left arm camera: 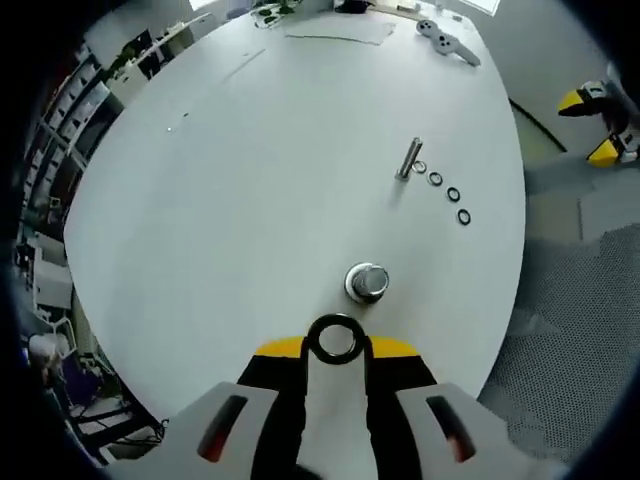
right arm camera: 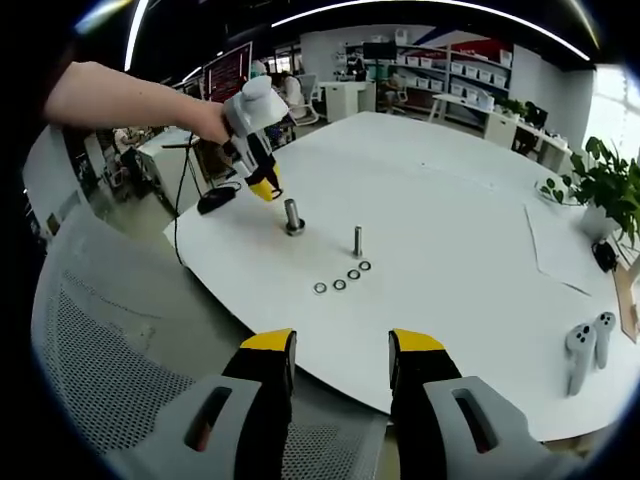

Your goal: Place the washer onto the threaded stud by aligning its center hole with the stud, sliding it down to the base, and recovering from edge contact or off-axis alignment until the washer reaches the visible bottom stop.

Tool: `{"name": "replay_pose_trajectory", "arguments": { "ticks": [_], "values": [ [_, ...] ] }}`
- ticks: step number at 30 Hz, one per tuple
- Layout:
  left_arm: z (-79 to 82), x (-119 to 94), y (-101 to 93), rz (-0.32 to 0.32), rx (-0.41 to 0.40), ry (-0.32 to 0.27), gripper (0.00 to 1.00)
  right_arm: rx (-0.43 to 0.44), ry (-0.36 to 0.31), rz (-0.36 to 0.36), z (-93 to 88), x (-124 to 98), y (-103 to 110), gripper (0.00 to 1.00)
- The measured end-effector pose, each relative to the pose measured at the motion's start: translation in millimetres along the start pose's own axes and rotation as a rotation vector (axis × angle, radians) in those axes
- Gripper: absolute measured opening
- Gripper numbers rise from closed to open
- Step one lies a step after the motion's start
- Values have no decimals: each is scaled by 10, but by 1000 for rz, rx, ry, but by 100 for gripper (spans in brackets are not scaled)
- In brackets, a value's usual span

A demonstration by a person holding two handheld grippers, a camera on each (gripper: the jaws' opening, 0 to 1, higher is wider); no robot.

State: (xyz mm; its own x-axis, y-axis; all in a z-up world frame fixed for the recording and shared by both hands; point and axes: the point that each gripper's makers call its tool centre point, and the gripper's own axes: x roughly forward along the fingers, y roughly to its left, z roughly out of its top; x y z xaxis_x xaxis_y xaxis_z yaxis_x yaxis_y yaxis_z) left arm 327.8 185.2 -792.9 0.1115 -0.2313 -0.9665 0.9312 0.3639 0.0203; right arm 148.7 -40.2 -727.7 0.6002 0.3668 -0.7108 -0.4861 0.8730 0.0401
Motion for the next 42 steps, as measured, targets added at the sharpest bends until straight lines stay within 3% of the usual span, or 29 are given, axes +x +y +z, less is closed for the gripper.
{"name": "replay_pose_trajectory", "arguments": {
  "ticks": [8, 20, 36, 42],
  "values": [
    [196, 1, -144, -18, 42, -17, 19, -2, -8, 1, 18, -3, 1, 39],
    [318, 99, -247, -37, 89, 5, 19, 9, -26, -8, 40, -21, -21, 39],
    [287, 282, -255, -19, 125, 59, 19, 14, -36, -20, 53, -30, -46, 39],
    [237, 384, -241, -24, 97, 73, 19, 10, -26, -18, 37, -21, -45, 39]
  ]
}}
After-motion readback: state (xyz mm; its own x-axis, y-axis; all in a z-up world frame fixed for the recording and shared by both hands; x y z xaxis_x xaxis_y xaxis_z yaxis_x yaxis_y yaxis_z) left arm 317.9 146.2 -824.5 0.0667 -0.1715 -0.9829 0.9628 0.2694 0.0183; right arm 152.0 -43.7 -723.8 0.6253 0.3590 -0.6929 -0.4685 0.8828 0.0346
